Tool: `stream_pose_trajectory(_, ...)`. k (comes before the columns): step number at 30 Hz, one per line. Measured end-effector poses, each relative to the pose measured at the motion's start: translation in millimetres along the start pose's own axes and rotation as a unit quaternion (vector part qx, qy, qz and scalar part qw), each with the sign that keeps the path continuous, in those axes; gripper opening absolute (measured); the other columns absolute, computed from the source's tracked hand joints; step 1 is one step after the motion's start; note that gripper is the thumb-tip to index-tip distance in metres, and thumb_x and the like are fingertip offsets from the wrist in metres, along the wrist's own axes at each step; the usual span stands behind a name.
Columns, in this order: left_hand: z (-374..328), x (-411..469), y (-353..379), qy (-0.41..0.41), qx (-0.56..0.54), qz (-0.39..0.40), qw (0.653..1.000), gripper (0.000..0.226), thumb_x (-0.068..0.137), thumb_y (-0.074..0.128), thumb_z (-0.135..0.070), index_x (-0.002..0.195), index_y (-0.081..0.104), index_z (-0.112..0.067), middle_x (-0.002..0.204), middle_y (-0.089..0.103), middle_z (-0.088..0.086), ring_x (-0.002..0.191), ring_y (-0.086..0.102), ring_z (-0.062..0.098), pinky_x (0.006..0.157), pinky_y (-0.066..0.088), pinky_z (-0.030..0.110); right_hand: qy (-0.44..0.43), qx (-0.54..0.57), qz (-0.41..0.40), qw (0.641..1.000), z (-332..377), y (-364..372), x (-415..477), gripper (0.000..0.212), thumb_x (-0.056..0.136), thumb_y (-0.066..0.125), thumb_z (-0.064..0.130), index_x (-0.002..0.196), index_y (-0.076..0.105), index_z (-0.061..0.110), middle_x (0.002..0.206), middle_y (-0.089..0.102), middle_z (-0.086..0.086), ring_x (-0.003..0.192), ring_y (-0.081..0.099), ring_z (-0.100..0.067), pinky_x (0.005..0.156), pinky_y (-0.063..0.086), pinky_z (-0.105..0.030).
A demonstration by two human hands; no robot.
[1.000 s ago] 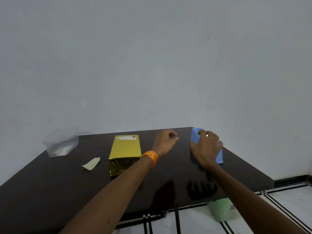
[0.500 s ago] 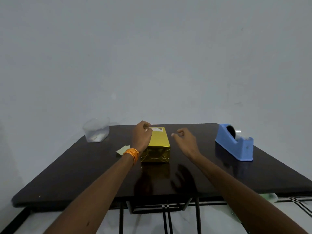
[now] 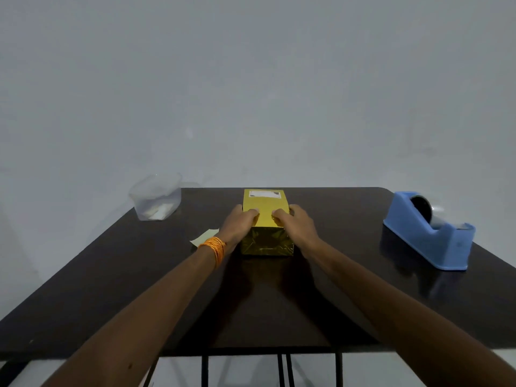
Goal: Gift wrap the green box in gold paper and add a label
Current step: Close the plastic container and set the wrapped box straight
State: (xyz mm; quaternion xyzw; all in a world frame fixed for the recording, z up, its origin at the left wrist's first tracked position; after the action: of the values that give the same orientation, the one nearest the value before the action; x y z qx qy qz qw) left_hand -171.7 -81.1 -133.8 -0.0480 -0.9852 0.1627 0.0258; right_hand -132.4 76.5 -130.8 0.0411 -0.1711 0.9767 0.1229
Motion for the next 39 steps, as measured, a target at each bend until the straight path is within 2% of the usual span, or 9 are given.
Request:
stream_pose_trajectory(5, 2.7, 48.2, 8.1, 0.015, 0.003, -0.033, 0.999, 0.03, 0.095, 0.047, -0.033, 0.117, 0.051, -0.014, 0.11, 0.061, 0.002, 0.095, 0.058, 0.016, 0.069, 0.046, 0.031, -0.016, -0.003, -0.01, 1.0, -8.6, 5.9, 49.2, 0.037, 0.091, 0.057, 0.041, 0.121, 0.058, 0.02, 0.108, 0.065, 0.004, 0.094, 0.063, -0.011, 0.074, 0.052, -0.03)
stream_pose_trajectory(7, 2.3, 60.9, 10.1, 0.015, -0.003, -0.043, 0.999, 0.027, 0.098, 0.046, -0.03, 0.12, 0.049, -0.015, 0.11, 0.058, -0.001, 0.094, 0.055, 0.012, 0.067, 0.043, 0.027, -0.015, -0.002, -0.013, 1.0, -10.3, 8.6, 64.7, 0.038, 0.092, 0.056, 0.041, 0.124, 0.058, 0.021, 0.11, 0.065, 0.005, 0.095, 0.063, -0.01, 0.072, 0.05, -0.028)
stream_pose_trajectory(14, -7.3, 70.8, 6.2, 0.001, 0.024, -0.046, 0.999, 0.033, 0.099, 0.047, -0.03, 0.13, 0.047, -0.017, 0.122, 0.056, -0.002, 0.11, 0.053, 0.017, 0.089, 0.042, 0.032, 0.002, -0.021, 0.001, 1.0, 1.6, 7.0, 78.4, 0.041, 0.096, 0.057, 0.034, 0.135, 0.048, 0.025, 0.107, 0.059, 0.011, 0.088, 0.058, -0.002, 0.067, 0.045, -0.018)
stream_pose_trajectory(18, -21.0, 65.5, -1.2, -0.029, 0.078, -0.032, 0.996, 0.036, 0.099, 0.048, -0.029, 0.133, 0.048, -0.015, 0.123, 0.057, 0.001, 0.111, 0.054, 0.018, 0.095, 0.046, 0.037, 0.026, -0.049, 0.044, 0.997, 16.1, 1.9, 74.4, 0.045, 0.099, 0.054, 0.032, 0.141, 0.042, 0.024, 0.111, 0.058, 0.01, 0.098, 0.061, -0.01, 0.08, 0.05, -0.025)
stream_pose_trajectory(21, -36.1, 57.3, -3.5, -0.073, 0.091, -0.033, 0.993, 0.034, 0.098, 0.049, -0.028, 0.128, 0.05, -0.013, 0.119, 0.059, 0.004, 0.107, 0.057, 0.02, 0.09, 0.048, 0.035, 0.056, -0.086, 0.089, 0.991, 24.3, -3.8, 75.5, 0.047, 0.1, 0.051, 0.038, 0.143, 0.038, 0.024, 0.115, 0.054, 0.012, 0.102, 0.058, -0.01, 0.087, 0.049, -0.029)
stream_pose_trajectory(27, -67.7, 41.8, -11.4, -0.15, 0.09, -0.03, 0.984, 0.033, 0.096, 0.052, -0.018, 0.128, 0.051, -0.01, 0.116, 0.061, 0.007, 0.098, 0.057, 0.018, 0.079, 0.043, 0.029, 0.17, -0.15, 0.101, 0.969, 33.9, -2.5, 67.4, 0.059, 0.096, 0.041, 0.06, 0.144, 0.033, 0.027, 0.131, 0.059, 0.0, 0.113, 0.06, -0.023, 0.093, 0.053, -0.051)
stream_pose_trajectory(30, -72.3, 40.5, -13.2, -0.195, 0.089, -0.002, 0.977, 0.037, 0.096, 0.051, -0.016, 0.133, 0.05, -0.013, 0.123, 0.06, 0.008, 0.097, 0.054, 0.016, 0.08, 0.042, 0.029, 0.223, -0.112, 0.112, 0.962, 42.9, -7.2, 64.0, 0.055, 0.098, 0.044, 0.054, 0.146, 0.03, 0.029, 0.125, 0.054, -0.001, 0.112, 0.056, -0.024, 0.082, 0.059, -0.05)
stream_pose_trajectory(34, -76.1, 48.5, -16.5, -0.251, 0.082, 0.019, 0.964, 0.045, 0.096, 0.054, -0.016, 0.14, 0.047, -0.018, 0.133, 0.055, 0.008, 0.114, 0.055, 0.026, 0.096, 0.049, 0.039, 0.305, -0.035, 0.118, 0.944, 45.5, -11.5, 73.6, 0.059, 0.098, 0.053, 0.045, 0.15, 0.029, 0.032, 0.139, 0.05, -0.004, 0.122, 0.053, -0.027, 0.074, 0.06, -0.041)
stream_pose_trajectory(39, -68.0, 60.0, -18.0, -0.281, 0.056, 0.048, 0.957, 0.05, 0.097, 0.056, -0.023, 0.145, 0.043, -0.029, 0.139, 0.053, 0.006, 0.124, 0.052, 0.028, 0.101, 0.047, 0.051, 0.314, -0.026, 0.125, 0.941, 41.5, -9.6, 90.8, 0.059, 0.098, 0.056, 0.042, 0.151, 0.031, 0.031, 0.146, 0.048, -0.004, 0.128, 0.051, -0.027, 0.094, 0.055, -0.049)
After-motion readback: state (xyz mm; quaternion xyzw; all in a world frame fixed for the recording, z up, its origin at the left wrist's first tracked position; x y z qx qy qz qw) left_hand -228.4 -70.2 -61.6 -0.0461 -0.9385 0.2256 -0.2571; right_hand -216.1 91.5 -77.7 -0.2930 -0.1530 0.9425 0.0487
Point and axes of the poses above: each hand's wrist, its own x-axis towards the middle knuckle, its own y-axis out of the palm, z = x × y, the point moved 2 cm from there along x, towards the middle knuckle
